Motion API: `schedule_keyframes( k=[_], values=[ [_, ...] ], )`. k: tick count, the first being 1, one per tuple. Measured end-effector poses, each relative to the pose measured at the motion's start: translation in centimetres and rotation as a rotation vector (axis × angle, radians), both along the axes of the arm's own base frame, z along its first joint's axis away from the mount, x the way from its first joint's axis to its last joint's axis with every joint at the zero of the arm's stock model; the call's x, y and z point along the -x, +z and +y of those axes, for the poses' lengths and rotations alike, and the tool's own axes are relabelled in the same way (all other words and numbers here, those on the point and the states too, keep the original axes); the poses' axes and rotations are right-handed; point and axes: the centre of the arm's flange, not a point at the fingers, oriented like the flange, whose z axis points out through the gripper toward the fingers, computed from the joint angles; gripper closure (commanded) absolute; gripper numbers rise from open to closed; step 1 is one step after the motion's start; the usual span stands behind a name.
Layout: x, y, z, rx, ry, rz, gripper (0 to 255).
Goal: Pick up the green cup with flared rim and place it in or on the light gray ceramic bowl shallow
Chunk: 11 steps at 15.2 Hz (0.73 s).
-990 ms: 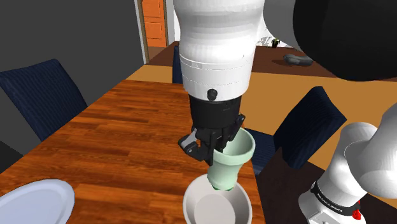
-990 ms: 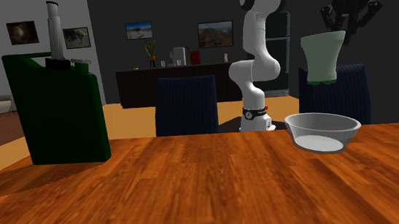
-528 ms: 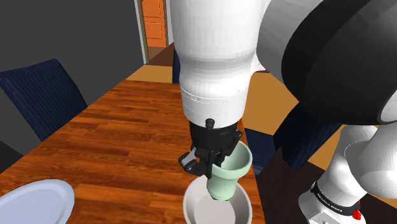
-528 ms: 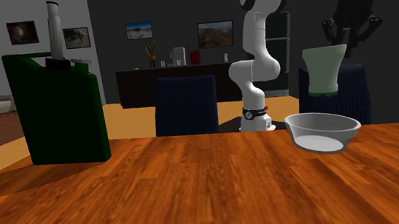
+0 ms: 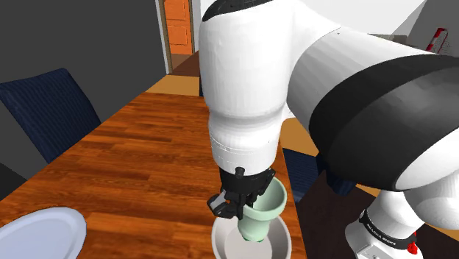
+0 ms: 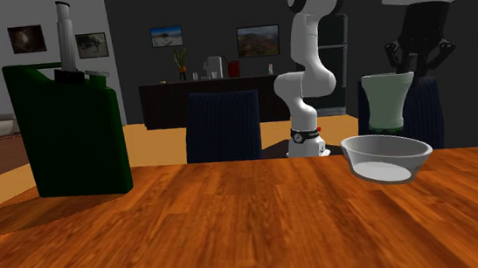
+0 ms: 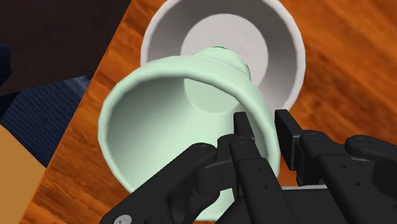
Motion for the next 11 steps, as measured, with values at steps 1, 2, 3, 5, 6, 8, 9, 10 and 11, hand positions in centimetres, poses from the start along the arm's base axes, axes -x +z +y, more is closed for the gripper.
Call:
schedule_keyframes(
  k=[1,2,3,5,6,8,9,10,11],
  values=[
    [0.0,-0.6,0.0,0.000,0.000,0.000,255],
    [-0.1,-1.2,-0.1,0.000,0.000,0.000,255],
    [-0.1,-1.7,-0.1,0.000,0.000,0.000,255],
    [-0.2,-2.7,0.0,0.000,0.000,0.000,255],
    [-0.1,-3.2,0.1,0.000,0.000,0.000,255],
    [-0.1,-3.8,0.0,0.000,0.000,0.000,255],
    [-0.1,-3.8,0.0,0.000,0.000,0.000,255],
    [-0.1,-3.9,0.0,0.000,0.000,0.000,255],
    [0.0,-3.9,0.0,0.000,0.000,0.000,255]
  ],
)
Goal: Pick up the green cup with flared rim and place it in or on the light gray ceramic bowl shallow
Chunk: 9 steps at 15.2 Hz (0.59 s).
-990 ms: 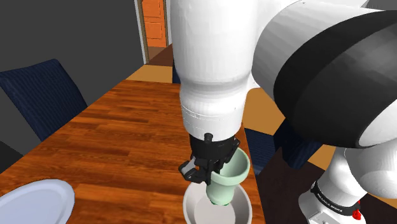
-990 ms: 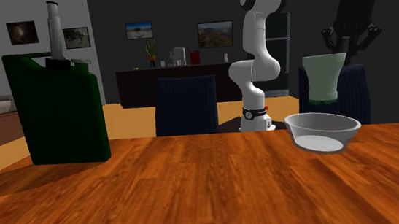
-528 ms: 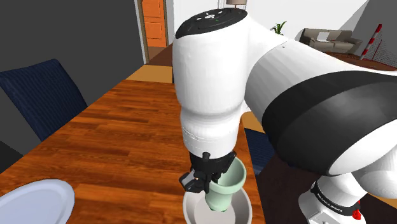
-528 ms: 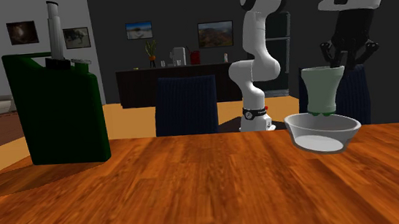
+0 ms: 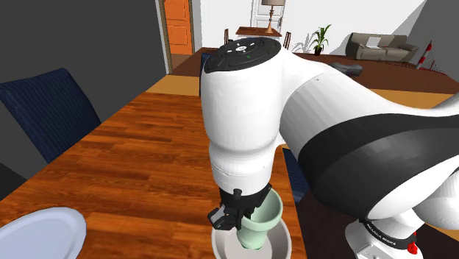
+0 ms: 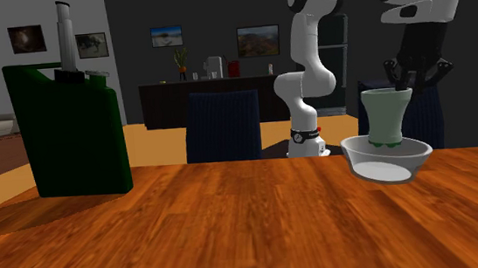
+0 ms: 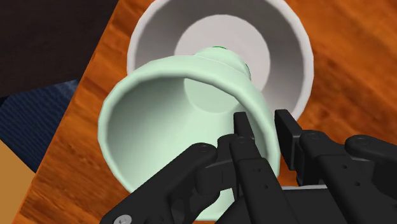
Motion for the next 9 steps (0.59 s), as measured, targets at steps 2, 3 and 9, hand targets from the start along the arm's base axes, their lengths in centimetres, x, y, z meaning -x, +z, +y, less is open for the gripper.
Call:
schedule_keyframes(
  k=[2,3,9],
  values=[
    [0.00,-0.02,0.00,0.000,0.000,0.000,255],
    [0.00,-0.02,0.00,0.000,0.000,0.000,0],
    [0.00,-0.01,0.00,0.000,0.000,0.000,0]
  ],
)
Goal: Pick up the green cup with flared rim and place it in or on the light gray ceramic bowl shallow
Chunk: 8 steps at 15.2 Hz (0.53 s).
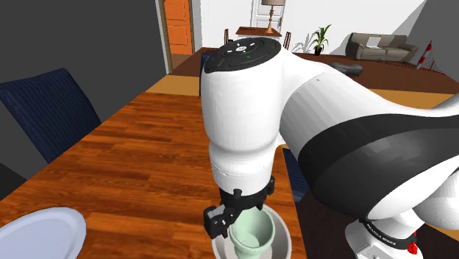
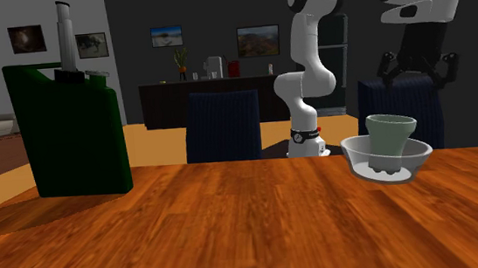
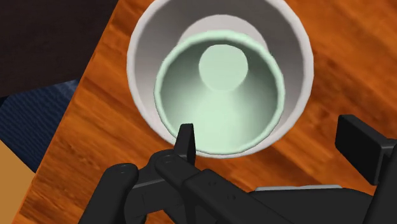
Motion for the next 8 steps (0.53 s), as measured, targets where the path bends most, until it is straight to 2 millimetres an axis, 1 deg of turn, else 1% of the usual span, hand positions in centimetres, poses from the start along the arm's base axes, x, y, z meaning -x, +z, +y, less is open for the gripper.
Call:
schedule_keyframes(
  k=[2,4,6,8],
  values=[
    [0.0,1.6,0.2,-0.001,0.000,-0.001,0],
    [0.0,3.8,0.5,-0.001,0.000,-0.001,0],
    [0.1,4.7,0.7,-0.001,0.000,-0.001,0],
    [0.1,4.9,0.7,0.000,0.000,0.000,0]
  ],
)
